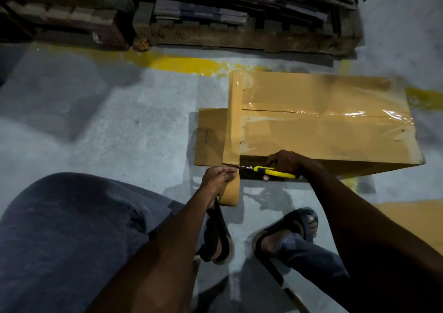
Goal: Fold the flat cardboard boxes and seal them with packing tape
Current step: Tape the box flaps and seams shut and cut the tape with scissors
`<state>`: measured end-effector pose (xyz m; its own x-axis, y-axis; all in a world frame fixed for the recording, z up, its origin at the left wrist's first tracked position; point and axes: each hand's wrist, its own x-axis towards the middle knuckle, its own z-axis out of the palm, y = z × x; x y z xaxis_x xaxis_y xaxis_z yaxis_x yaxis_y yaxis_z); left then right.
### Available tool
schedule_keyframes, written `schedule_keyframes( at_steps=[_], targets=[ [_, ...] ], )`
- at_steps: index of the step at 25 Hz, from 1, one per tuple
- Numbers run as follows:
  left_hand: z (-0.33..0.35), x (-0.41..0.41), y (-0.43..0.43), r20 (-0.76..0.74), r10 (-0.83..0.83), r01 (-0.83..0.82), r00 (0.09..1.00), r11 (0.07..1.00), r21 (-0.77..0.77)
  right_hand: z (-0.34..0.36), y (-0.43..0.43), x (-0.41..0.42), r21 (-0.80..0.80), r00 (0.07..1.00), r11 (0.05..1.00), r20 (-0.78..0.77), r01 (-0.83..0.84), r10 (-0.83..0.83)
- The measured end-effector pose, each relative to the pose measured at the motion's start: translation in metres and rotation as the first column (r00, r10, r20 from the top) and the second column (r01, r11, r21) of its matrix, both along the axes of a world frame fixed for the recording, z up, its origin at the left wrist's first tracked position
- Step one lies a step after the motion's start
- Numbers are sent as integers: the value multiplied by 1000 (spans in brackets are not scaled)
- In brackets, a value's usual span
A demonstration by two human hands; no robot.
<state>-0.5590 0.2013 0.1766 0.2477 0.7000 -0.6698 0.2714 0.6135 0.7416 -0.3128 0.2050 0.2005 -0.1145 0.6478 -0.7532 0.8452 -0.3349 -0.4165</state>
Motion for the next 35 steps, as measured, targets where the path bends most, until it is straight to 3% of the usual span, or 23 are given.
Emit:
schedule_keyframes(
  at_steps=[6, 9, 12, 15, 21, 27, 31, 35],
  targets=[
    [-3, -3, 1, -31, -5, 5, 1000, 1000, -7, -2, -6, -4, 24, 999, 999, 49, 23, -24],
    [-5, -4, -4, -37, 9, -10, 999, 999, -40, -2, -10, -5, -36, 996, 997, 47, 72, -70],
    [-3, -6, -10, -66, -38, 36, 997, 999, -33, -6, -17, -18, -75, 997, 997, 80, -5, 11],
    [11, -9, -1, -166, -88, 85, 982, 996, -23, -13, -36, -27, -8, 961, 993, 251, -118, 116],
    [92, -12, 21, -220, -157, 174, 963, 983, 60, 16, -85, -28, 289, 945, 954, 281, 84, -168],
    [159, -26, 52, -228, -176, 235, 958, 935, 265, 66, -99, -41, 592, 841, 750, 211, 295, -498],
    [171, -16, 88, -331, -153, 297, 931, 844, 446, 61, -60, -45, 610, 777, 688, 180, 394, -604],
    [174, 4, 117, -401, -129, 352, 907, 756, 552, 37, -19, -36, 652, 744, 686, 274, 323, -610]
  ],
)
